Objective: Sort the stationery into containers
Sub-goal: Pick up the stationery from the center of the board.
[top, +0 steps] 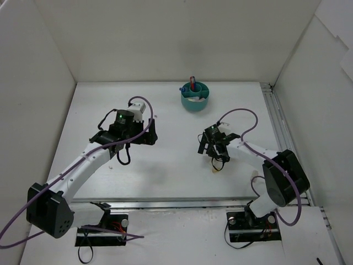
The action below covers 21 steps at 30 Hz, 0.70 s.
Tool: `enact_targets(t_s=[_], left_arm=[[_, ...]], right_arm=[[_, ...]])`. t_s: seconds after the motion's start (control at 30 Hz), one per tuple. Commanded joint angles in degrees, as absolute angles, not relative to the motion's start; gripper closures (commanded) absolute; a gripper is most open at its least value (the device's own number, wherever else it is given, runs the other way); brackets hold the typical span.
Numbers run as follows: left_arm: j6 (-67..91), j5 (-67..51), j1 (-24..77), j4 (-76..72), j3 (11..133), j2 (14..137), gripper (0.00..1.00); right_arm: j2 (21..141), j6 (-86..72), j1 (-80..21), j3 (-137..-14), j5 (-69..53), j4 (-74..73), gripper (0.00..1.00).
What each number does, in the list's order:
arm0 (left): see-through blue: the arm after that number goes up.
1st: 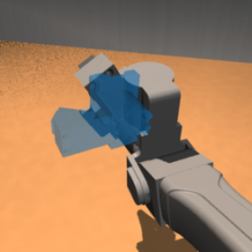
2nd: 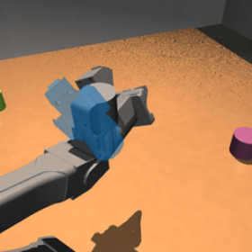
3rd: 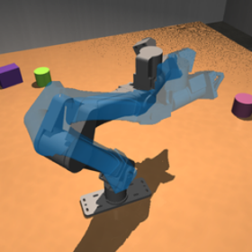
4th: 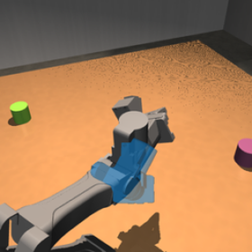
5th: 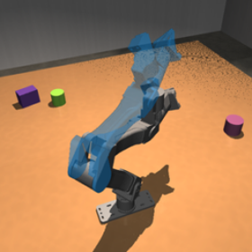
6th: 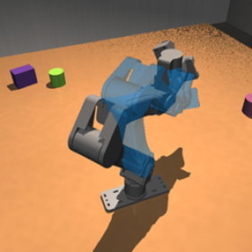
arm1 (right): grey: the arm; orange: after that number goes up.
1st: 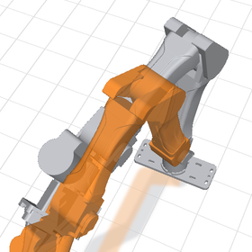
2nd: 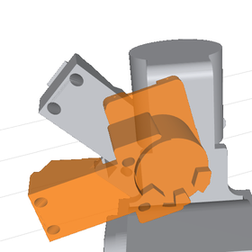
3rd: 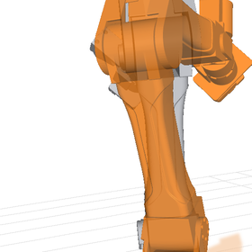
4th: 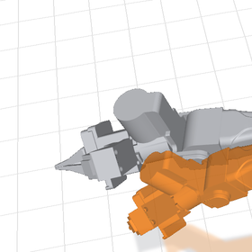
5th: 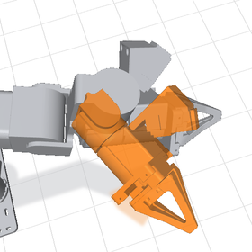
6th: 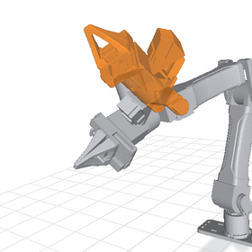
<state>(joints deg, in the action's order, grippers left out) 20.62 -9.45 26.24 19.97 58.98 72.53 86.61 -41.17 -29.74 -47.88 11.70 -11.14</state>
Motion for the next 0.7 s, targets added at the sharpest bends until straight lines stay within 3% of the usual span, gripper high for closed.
enact_targets(t_s=[0.0, 0.47, 0.57, 0.6, 0.67], left_arm=[[21.8, -6.42, 26.54, 18.72, 59.16, 68.74, 0.0], [21.27, -6.06, 26.54, 18.19, 58.18, 69.34, 0.0], [21.27, -6.15, 26.54, 17.67, 58.1, 69.35, 0.0], [21.27, -6.24, 26.54, 17.49, 57.92, 69.35, 0.0], [21.44, -6.33, 26.54, 17.58, 57.75, 69.17, 0.0]], right_arm=[[87.98, -49.12, -30.67, -48.08, 14.5, -11.16, 0.1], [84.99, -53.35, -31.9, -44.65, 18.19, -17.14, 0.18], [84.29, -53.61, -32.17, -43.95, 18.19, -17.23, 0.41], [84.11, -53.53, -32.17, -43.95, 18.45, -17.31, 0.55], [83.94, -53.18, -32.52, -44.21, 19.24, -17.31, 0.73]])
